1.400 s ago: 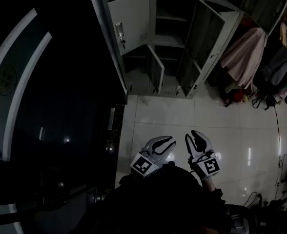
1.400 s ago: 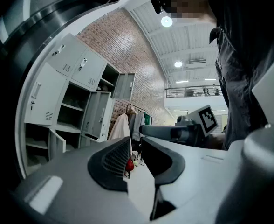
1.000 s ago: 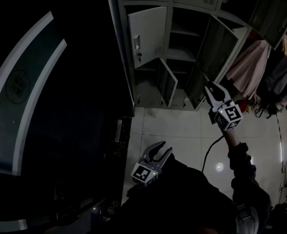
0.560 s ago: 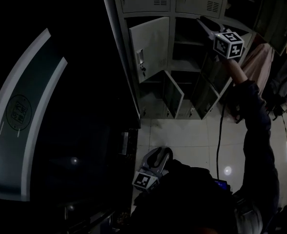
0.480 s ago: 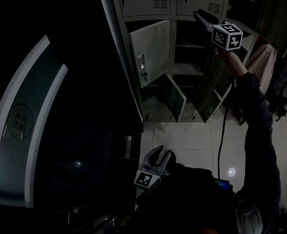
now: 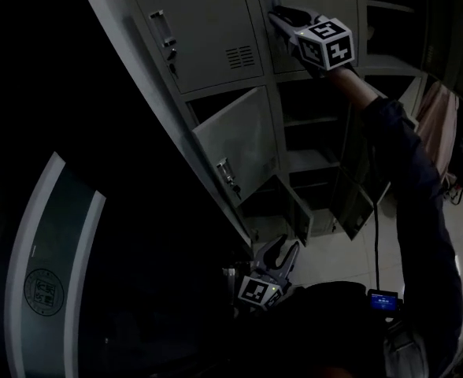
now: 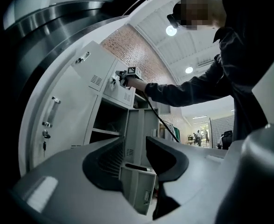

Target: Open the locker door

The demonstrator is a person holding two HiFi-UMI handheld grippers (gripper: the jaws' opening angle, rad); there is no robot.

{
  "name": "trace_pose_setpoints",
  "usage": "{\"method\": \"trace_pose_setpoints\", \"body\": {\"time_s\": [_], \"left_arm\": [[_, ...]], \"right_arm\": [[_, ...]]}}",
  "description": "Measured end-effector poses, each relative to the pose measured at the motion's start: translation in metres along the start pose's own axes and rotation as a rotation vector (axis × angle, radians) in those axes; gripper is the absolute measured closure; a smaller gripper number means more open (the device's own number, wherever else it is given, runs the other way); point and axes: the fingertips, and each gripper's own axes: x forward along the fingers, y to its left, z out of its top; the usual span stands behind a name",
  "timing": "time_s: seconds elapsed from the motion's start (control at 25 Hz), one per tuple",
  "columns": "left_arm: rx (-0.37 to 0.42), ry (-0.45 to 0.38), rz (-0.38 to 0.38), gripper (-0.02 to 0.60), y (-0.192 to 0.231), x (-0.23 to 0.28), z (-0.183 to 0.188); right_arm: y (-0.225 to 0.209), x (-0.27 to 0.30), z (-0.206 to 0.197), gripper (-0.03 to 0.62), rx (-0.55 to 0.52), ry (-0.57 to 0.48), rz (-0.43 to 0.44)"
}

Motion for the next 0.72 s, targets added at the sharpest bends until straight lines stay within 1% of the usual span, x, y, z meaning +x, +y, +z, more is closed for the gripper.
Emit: {"method": "trace_pose_setpoints", "body": {"time_s": [0.12, 0.2, 0.24, 0.28, 0.36, 0.4, 0.44, 0.52, 0.56, 0.64, 0.68, 0.72], "left_arm": [[-0.037, -0.006, 0.014, 0.437, 0.014, 0.021, -0.01], [-0.05, 0.003, 0.015, 0.437, 0.022, 0.029, -0.015], [-0.051, 0.015, 0.013, 0.437, 0.026, 0.032, -0.019], [-0.052, 0.027, 0.009, 0.437, 0.031, 0.037, -0.022], [-0.052, 0.04, -0.001, 0.437, 0.038, 0.047, -0.026], [-0.05, 0.041, -0.005, 0.437, 0.04, 0.051, -0.026], [-0.05, 0.039, -0.009, 0.437, 0.042, 0.055, -0.026], [-0.058, 0.038, -0.019, 0.437, 0.044, 0.06, -0.028], [-0.064, 0.04, -0.027, 0.437, 0.044, 0.062, -0.03], [-0.07, 0.052, -0.047, 0.437, 0.041, 0.066, -0.034], [-0.067, 0.056, -0.061, 0.437, 0.039, 0.069, -0.035], [-0.063, 0.059, -0.077, 0.437, 0.035, 0.071, -0.036]], "right_arm": [[-0.025, 0.022, -0.008, 0.516, 0.017, 0.002, -0.07], [-0.034, 0.027, -0.01, 0.573, 0.052, -0.008, -0.109], [-0.033, 0.028, -0.009, 0.568, 0.059, -0.009, -0.115], [-0.03, 0.031, -0.008, 0.541, 0.057, -0.002, -0.115], [-0.02, 0.038, -0.006, 0.457, 0.038, 0.022, -0.115], [-0.017, 0.041, -0.005, 0.434, 0.029, 0.032, -0.127], [-0.018, 0.043, -0.005, 0.436, 0.021, 0.035, -0.15], [-0.025, 0.044, -0.006, 0.501, 0.012, 0.031, -0.191], [-0.028, 0.044, -0.006, 0.542, 0.014, 0.033, -0.197], [-0.03, 0.044, -0.006, 0.551, 0.037, 0.049, -0.178], [-0.03, 0.043, -0.005, 0.545, 0.059, 0.057, -0.161], [-0.03, 0.041, -0.004, 0.553, 0.089, 0.057, -0.138]]}}
